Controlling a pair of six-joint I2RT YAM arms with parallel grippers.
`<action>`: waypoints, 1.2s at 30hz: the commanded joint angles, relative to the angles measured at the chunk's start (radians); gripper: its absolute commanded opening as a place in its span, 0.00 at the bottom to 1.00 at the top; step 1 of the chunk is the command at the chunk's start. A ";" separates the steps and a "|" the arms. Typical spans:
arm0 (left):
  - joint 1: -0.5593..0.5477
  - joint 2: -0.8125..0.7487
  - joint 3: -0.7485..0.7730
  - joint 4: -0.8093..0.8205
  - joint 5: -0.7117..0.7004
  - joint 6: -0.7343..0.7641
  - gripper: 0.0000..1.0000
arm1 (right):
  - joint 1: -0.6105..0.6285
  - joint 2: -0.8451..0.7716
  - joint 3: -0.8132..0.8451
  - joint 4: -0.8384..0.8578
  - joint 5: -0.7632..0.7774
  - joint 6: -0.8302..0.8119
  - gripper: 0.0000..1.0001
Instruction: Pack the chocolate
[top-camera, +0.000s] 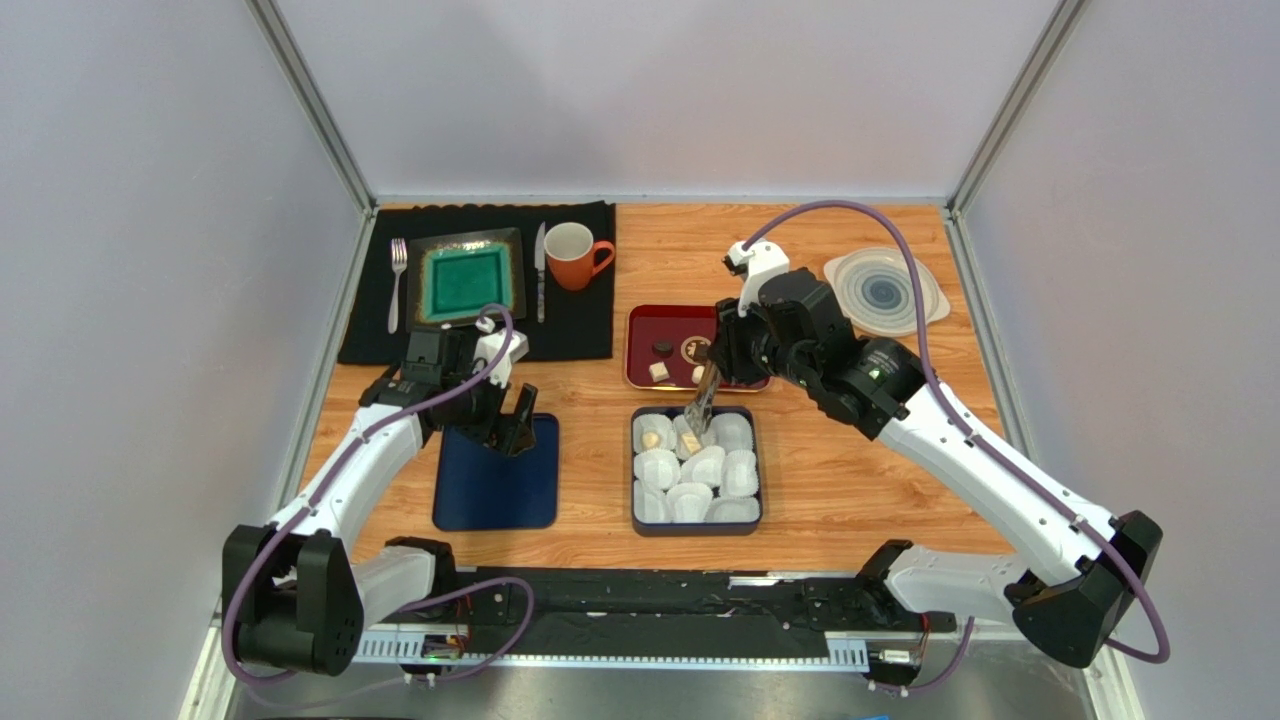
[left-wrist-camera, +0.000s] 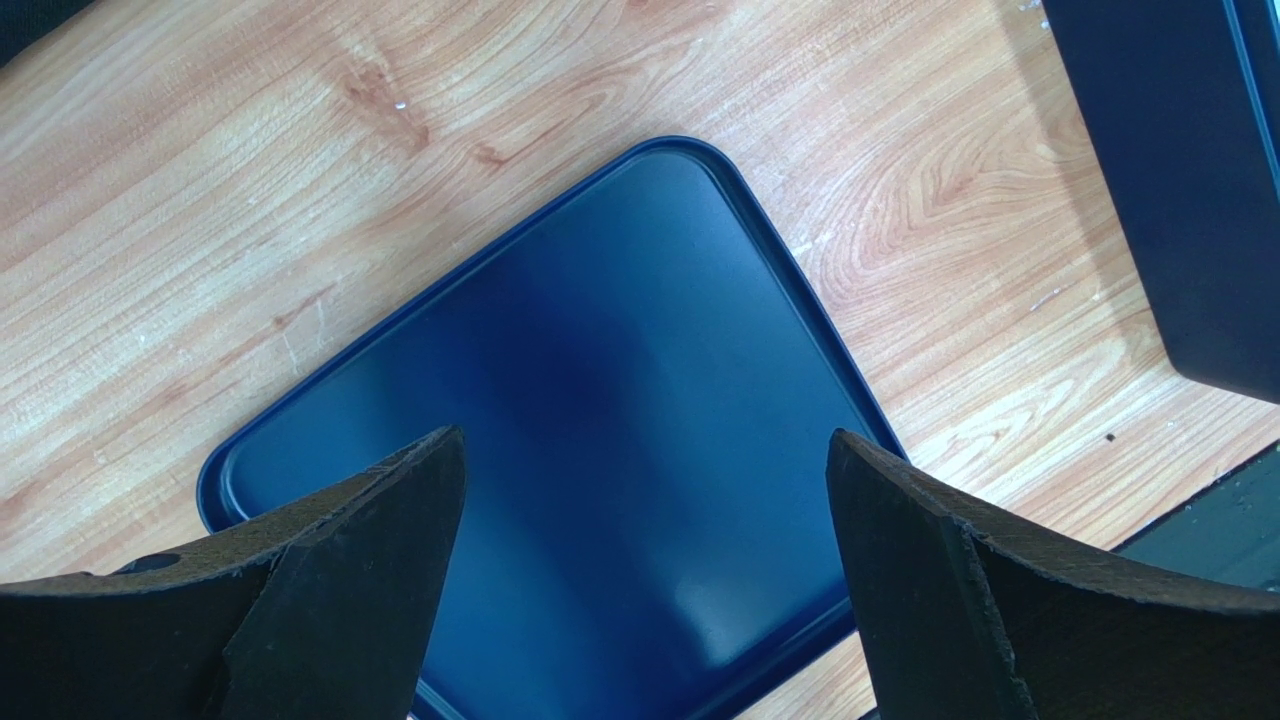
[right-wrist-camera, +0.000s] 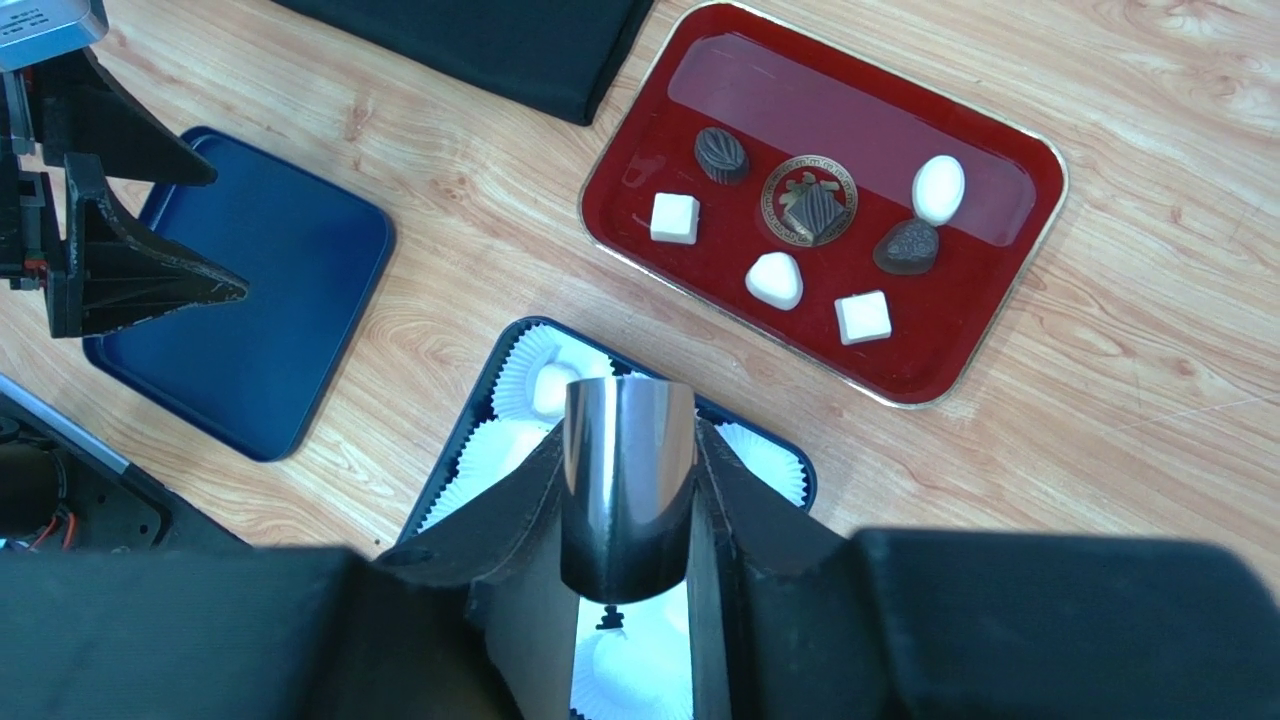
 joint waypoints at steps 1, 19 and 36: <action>0.001 -0.023 0.027 0.004 0.019 0.009 0.98 | 0.005 -0.010 0.070 0.048 0.040 -0.007 0.26; 0.001 -0.040 0.027 -0.002 0.010 0.021 0.99 | -0.196 0.190 0.317 0.088 0.074 -0.084 0.13; 0.001 -0.006 0.030 0.009 0.015 0.033 0.99 | -0.334 0.475 0.416 0.173 -0.020 -0.126 0.27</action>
